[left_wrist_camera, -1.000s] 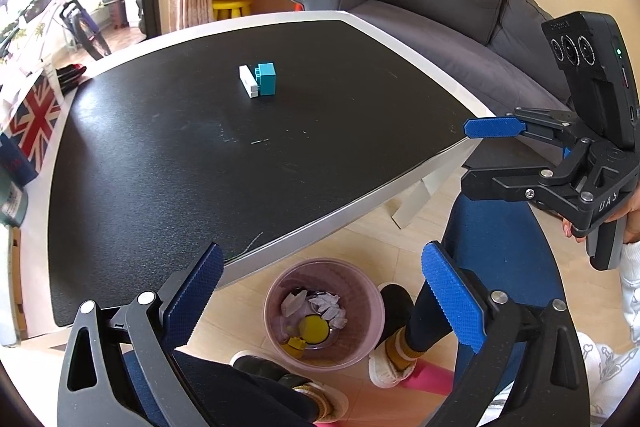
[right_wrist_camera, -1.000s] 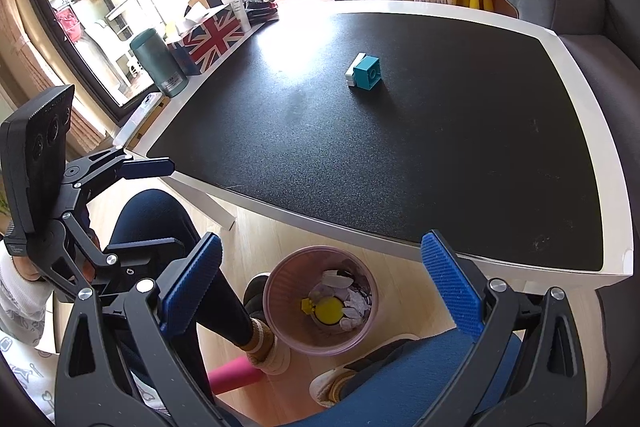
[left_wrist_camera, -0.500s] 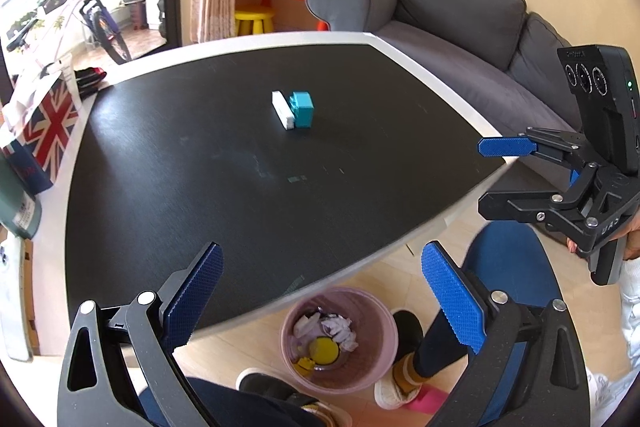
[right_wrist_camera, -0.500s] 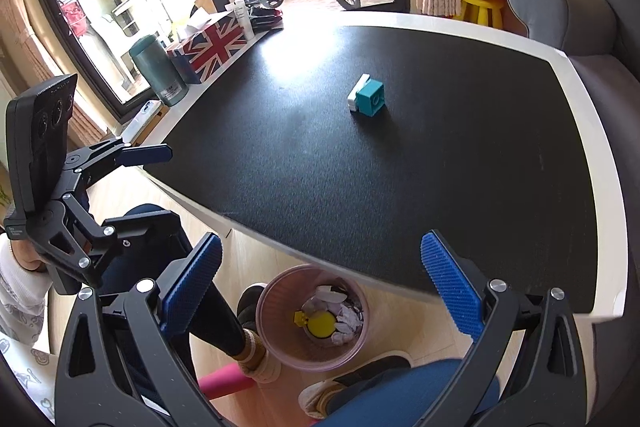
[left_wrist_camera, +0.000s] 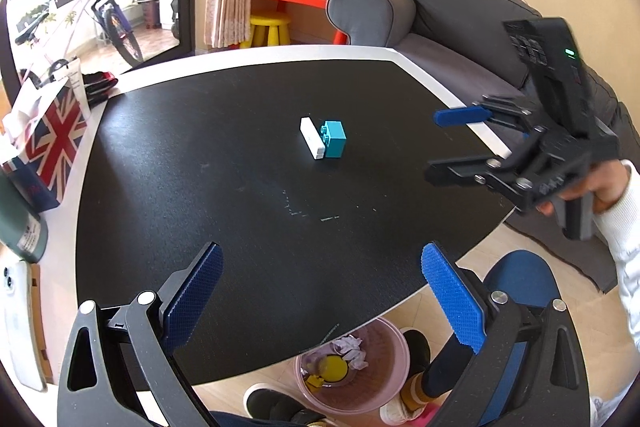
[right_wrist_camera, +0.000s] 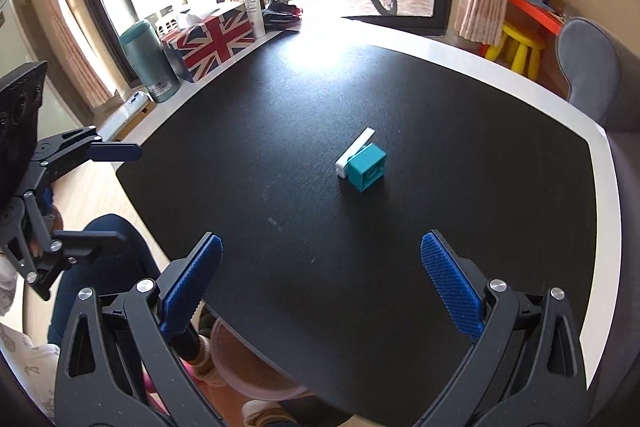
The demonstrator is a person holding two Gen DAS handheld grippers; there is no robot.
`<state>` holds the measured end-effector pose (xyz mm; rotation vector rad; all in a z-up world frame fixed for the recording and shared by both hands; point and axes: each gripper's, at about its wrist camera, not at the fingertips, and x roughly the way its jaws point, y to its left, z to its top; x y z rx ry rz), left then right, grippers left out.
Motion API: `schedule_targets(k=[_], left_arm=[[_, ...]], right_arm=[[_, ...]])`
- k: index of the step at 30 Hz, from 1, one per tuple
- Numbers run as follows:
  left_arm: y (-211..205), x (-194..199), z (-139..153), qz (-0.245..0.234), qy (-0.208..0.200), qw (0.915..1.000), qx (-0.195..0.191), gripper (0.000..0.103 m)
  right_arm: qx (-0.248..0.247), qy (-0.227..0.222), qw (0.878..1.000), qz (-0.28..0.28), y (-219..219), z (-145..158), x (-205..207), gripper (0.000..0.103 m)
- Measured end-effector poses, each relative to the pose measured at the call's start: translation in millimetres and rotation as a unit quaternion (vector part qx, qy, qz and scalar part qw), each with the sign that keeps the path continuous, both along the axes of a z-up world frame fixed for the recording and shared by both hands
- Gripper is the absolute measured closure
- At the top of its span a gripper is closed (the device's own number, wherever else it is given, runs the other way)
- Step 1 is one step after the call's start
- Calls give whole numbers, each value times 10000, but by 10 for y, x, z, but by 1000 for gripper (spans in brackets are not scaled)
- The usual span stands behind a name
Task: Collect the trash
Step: 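Lower the open right tool around the teal block and close on it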
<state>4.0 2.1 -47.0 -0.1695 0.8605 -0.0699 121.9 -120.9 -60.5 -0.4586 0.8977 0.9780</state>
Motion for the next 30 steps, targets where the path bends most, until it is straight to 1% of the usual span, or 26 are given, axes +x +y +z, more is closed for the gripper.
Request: schedule_targets(k=[9, 14, 16, 18, 22, 23, 24, 25, 27, 30], left_arm=[[84, 121, -91, 38, 104, 9999, -56, 7], [127, 175, -128, 81, 149, 9998, -82, 7], [141, 201, -153, 101, 186, 9997, -107, 7], [144, 209, -176, 107, 215, 9997, -102, 7], [171, 247, -227, 145, 282, 9994, -135, 7], [181, 255, -240, 158, 298, 9993, -152, 7], [189, 262, -251, 167, 312, 9992, -163, 8], [193, 272, -267, 176, 336, 9991, -172, 7], [200, 293, -298, 185, 378, 9990, -180, 7], [200, 305, -320, 192, 409, 9988, -204, 7]], right_arm=[[-154, -106, 9978, 637, 291, -235, 462, 5], [-300, -227, 9945, 977, 408, -375, 602, 5], [-323, -230, 9928, 1133, 441, -426, 625, 9], [-347, -246, 9905, 1304, 486, -472, 639, 19], [-393, -328, 9866, 1548, 553, -549, 672, 27], [-391, -344, 9859, 1591, 565, -560, 681, 31], [-408, -359, 9851, 1634, 577, -577, 694, 34], [-432, -376, 9846, 1654, 582, -591, 706, 34], [-429, -398, 9835, 1710, 583, -603, 720, 41], [-413, -419, 9825, 1767, 586, -620, 741, 45]])
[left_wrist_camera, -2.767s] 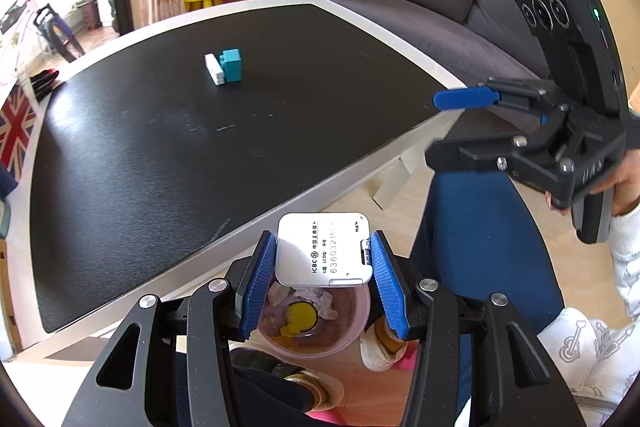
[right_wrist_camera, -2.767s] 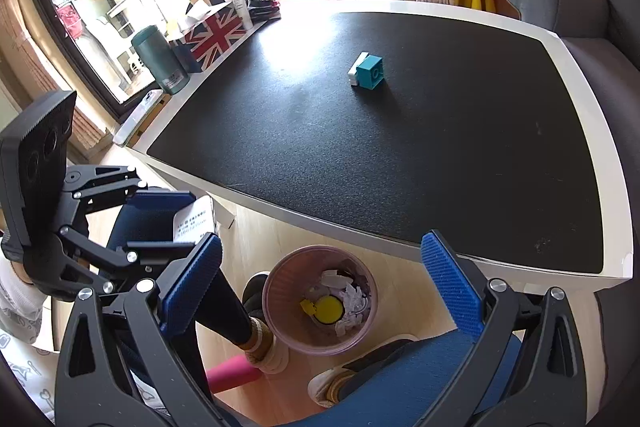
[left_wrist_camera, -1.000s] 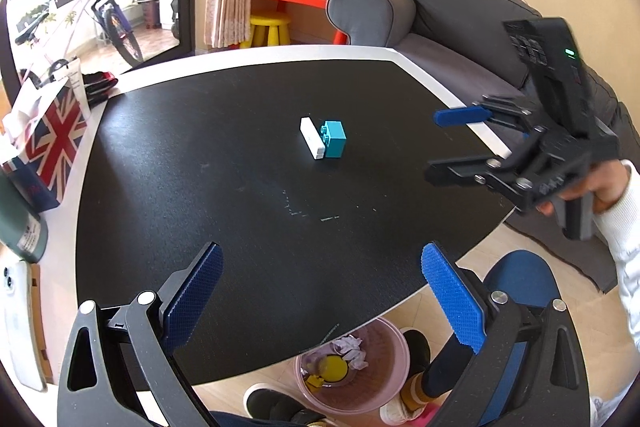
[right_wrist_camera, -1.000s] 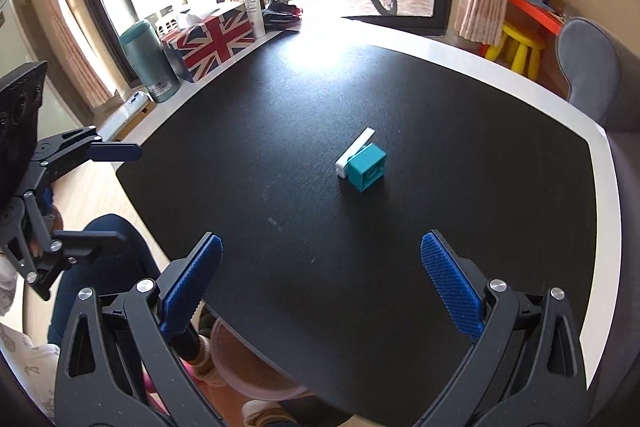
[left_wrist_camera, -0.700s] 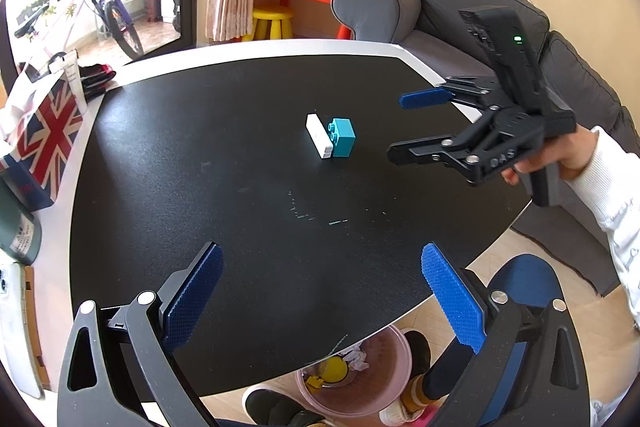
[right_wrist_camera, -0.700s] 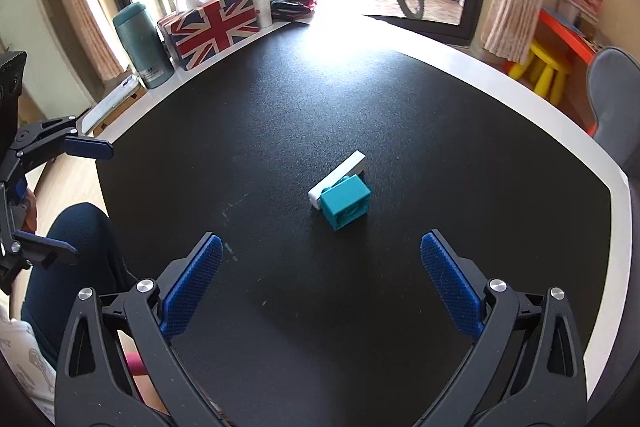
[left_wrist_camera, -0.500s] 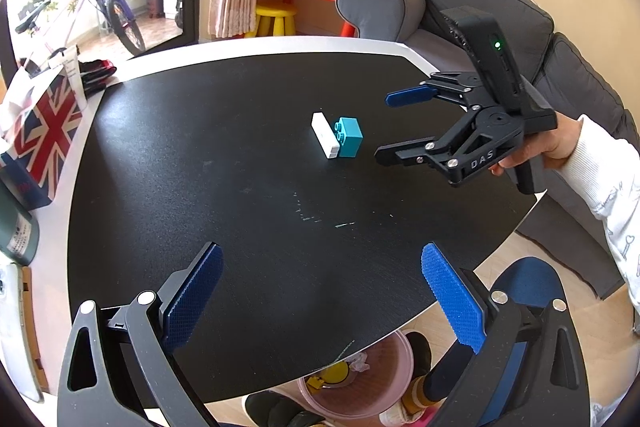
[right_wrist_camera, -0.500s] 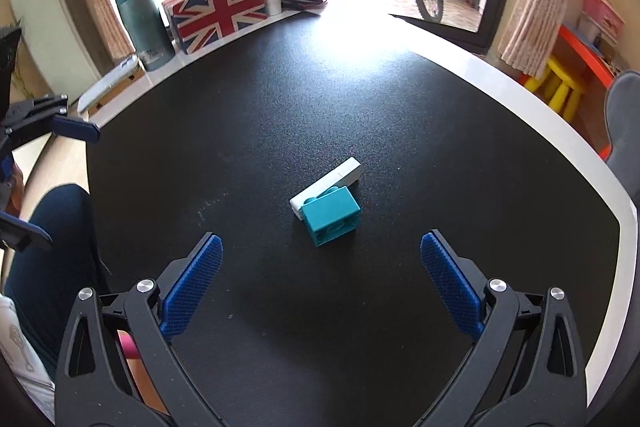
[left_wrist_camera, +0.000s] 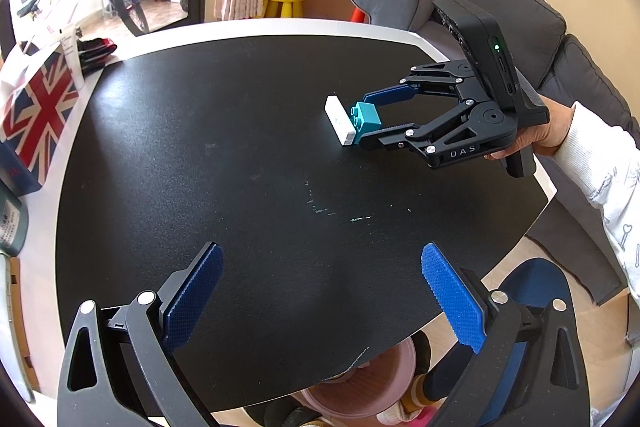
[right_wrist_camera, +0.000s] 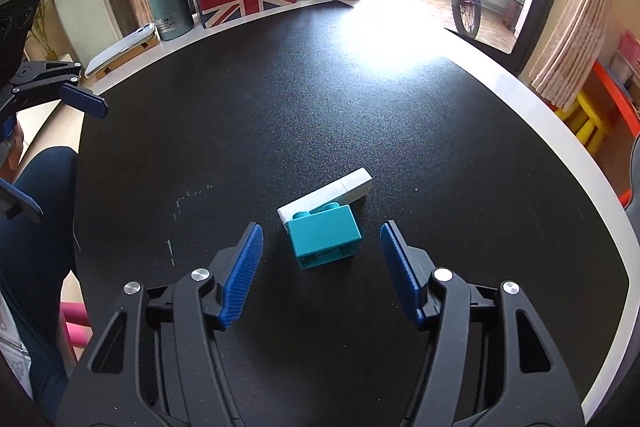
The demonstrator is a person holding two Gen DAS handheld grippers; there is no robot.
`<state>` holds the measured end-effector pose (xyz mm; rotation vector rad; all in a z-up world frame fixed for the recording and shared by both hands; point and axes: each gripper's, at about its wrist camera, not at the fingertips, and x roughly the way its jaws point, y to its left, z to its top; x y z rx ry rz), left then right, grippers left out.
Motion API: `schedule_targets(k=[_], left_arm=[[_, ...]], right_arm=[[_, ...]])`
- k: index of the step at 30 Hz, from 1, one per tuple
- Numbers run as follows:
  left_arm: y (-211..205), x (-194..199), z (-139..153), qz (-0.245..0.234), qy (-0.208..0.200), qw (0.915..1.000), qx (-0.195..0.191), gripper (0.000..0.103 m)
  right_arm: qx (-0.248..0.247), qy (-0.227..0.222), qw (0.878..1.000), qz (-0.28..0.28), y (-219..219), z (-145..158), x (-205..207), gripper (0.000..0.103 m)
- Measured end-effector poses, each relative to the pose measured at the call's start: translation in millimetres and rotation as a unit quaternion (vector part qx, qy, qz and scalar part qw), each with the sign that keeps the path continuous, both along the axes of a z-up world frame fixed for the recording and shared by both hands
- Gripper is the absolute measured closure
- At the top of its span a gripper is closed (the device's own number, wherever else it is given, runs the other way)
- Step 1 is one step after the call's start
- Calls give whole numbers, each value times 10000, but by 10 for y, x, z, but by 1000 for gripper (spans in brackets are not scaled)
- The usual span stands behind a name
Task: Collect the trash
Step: 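Lower the open right tool around the teal block and close on it, then lift the teal block with the right tool while the left tool closes on the white piece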
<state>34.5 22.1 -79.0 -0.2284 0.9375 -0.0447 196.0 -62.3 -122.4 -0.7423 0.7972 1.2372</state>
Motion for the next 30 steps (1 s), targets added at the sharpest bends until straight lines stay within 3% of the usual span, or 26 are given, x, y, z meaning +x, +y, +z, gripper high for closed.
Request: schedule_targets(k=[4, 10, 18, 30], left_arm=[[-3, 17, -32, 15, 45, 10000, -36, 7], [-12, 38, -49, 5, 76, 10000, -39, 7], [-6, 90, -32, 0, 66, 10000, -25, 7], [-68, 463, -3, -76, 63, 9999, 125, 7]], right_arm=[[34, 28, 10000, 78, 14, -17, 8, 51], [-4, 39, 9999, 93, 6, -27, 18, 68], [39, 72, 10000, 18, -58, 5, -16, 68], [146, 201, 9960, -854, -202, 225, 18, 68]])
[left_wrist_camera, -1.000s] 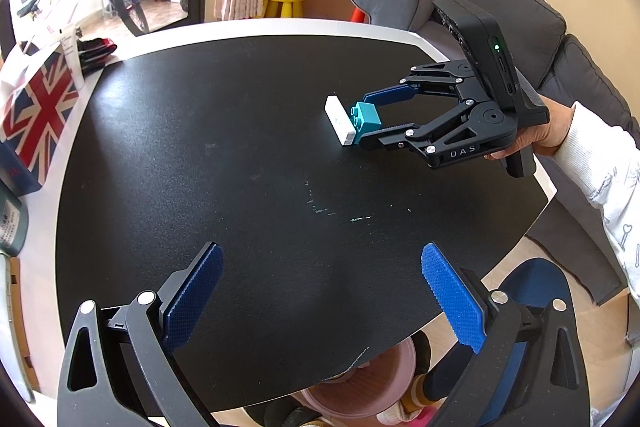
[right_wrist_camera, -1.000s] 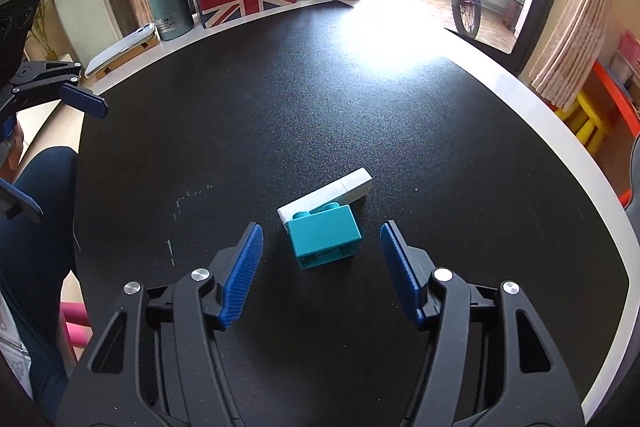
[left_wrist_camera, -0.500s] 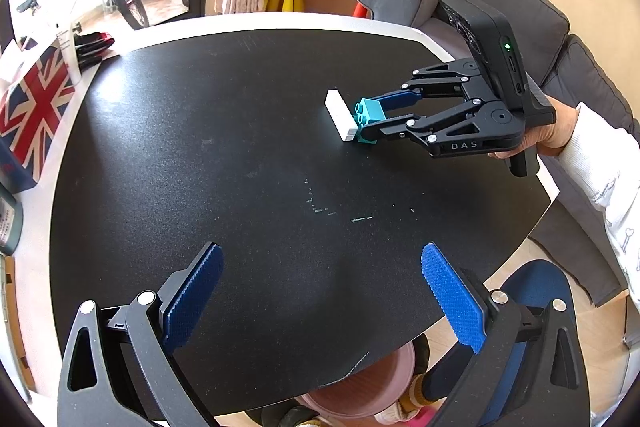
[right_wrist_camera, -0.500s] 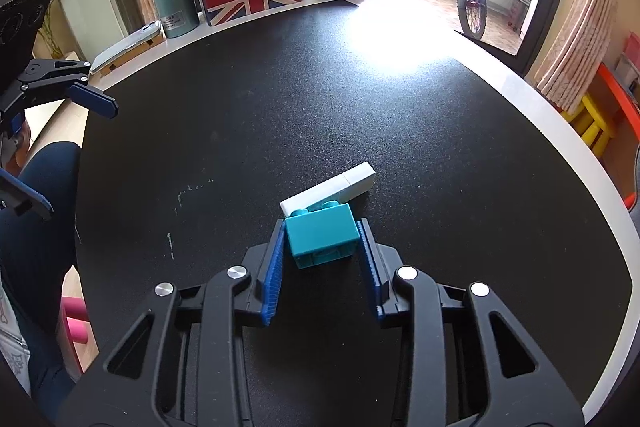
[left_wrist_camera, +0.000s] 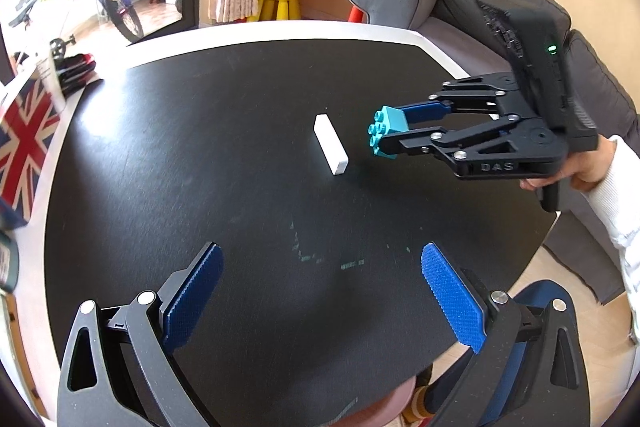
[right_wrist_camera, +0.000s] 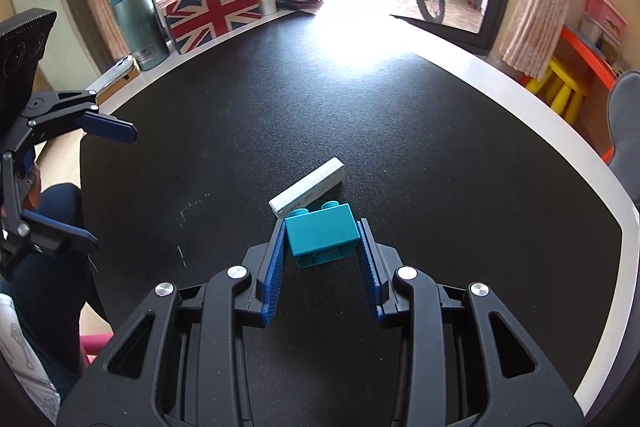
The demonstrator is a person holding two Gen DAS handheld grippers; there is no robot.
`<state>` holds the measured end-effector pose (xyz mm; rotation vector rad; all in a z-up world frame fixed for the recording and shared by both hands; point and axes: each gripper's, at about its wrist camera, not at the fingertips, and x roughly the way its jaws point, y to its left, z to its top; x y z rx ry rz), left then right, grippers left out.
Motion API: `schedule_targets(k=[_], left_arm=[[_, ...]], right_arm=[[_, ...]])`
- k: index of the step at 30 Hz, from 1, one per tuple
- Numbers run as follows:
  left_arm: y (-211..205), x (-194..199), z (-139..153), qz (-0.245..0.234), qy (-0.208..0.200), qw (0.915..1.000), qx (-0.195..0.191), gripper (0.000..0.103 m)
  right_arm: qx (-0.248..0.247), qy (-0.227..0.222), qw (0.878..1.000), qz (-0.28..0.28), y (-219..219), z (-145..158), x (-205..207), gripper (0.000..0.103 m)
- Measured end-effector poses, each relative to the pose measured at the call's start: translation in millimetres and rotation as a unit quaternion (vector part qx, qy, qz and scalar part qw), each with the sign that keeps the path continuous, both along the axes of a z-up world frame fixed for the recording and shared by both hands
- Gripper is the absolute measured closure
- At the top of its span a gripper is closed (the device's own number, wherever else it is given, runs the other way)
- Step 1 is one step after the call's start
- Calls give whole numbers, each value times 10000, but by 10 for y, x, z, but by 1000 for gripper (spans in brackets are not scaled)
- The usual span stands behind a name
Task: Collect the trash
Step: 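Lift the teal block with the right tool while the left tool closes on the white piece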
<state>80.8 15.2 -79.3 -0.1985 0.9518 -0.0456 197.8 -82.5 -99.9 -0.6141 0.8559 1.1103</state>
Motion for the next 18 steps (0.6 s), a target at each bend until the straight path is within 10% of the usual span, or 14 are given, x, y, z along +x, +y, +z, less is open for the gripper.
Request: schedule_targets(k=[18], left_arm=[[-63, 776, -20, 224, 231, 9987, 385, 7]], right_arm=[[-244, -60, 9830, -1820, -224, 274, 205, 68]])
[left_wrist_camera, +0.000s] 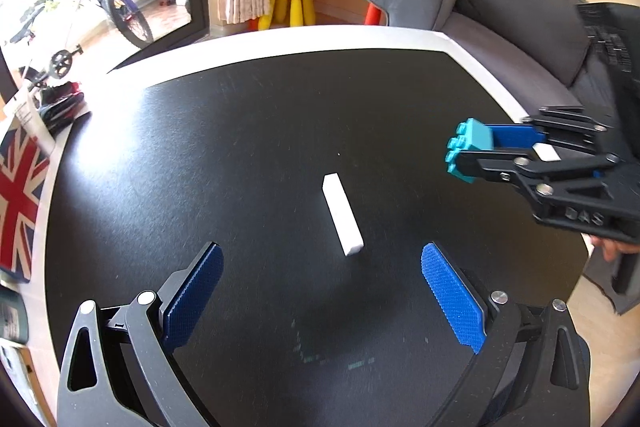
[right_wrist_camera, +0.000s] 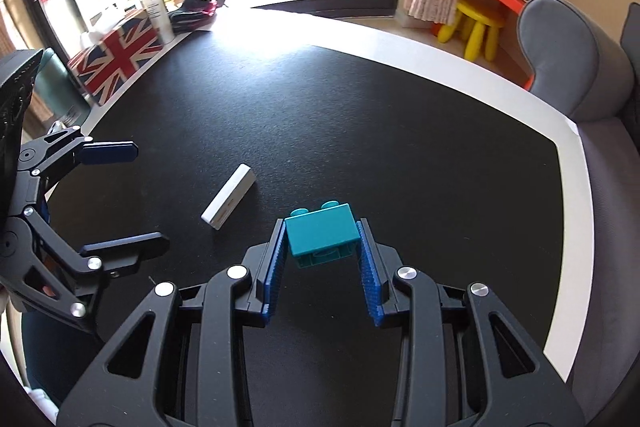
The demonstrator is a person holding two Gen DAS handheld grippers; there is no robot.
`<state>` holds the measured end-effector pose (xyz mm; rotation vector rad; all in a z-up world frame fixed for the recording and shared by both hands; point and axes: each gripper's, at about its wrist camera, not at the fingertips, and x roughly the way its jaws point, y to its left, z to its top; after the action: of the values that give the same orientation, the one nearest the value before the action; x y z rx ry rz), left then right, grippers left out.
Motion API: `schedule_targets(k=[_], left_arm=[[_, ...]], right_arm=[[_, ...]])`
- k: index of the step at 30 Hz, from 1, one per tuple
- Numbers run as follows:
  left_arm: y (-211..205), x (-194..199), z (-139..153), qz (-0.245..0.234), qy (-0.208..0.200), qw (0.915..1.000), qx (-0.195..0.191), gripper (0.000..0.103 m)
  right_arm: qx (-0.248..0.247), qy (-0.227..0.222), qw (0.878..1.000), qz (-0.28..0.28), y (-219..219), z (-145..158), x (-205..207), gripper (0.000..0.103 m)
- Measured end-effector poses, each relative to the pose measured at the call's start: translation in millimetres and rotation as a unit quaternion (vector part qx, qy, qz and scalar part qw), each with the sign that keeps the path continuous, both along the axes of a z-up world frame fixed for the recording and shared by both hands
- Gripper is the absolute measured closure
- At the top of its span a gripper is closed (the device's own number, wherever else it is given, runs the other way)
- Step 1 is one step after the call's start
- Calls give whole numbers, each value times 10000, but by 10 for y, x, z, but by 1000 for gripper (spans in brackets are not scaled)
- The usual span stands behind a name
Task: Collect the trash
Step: 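Lift the teal block with the right tool while the left tool closes on the white piece, then carry the teal block and white piece over the pink bin with both tools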
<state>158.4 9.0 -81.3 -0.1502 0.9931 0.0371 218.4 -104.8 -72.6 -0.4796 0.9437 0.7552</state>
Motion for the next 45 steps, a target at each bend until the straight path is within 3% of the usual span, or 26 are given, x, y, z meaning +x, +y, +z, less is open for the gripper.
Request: schedule_targets(k=[9, 12, 14, 16, 17, 19, 21, 35, 45], left_arm=[[-23, 303, -166, 351, 337, 9988, -8, 11], [-42, 344, -214, 316, 411, 9987, -32, 32], [-44, 360, -244, 311, 450, 9985, -40, 40], [-37, 371, -264, 305, 486, 9983, -58, 57], [-39, 370, -270, 284, 494, 9983, -81, 59], [-59, 369, -286, 177, 555, 9983, -103, 81], [-69, 375, -295, 118, 575, 9982, -75, 94], [-102, 220, -202, -2, 401, 9992, 70, 94], [-181, -263, 164, -149, -19, 9997, 190, 94]], right_arm=[[-55, 30, 9992, -383, -127, 14, 81, 69], [33, 95, 9992, -390, -179, 17, 103, 69], [49, 114, 9992, -392, -187, 7, 98, 69], [58, 112, 9992, -392, -208, 4, 105, 69], [65, 112, 9991, -398, -208, -1, 101, 69], [78, 111, 9991, -398, -208, -6, 103, 69], [94, 114, 9991, -386, -210, -12, 97, 69], [237, 70, 9992, -308, -146, 8, 12, 69], [393, -136, 9989, -198, -152, 174, -365, 69]])
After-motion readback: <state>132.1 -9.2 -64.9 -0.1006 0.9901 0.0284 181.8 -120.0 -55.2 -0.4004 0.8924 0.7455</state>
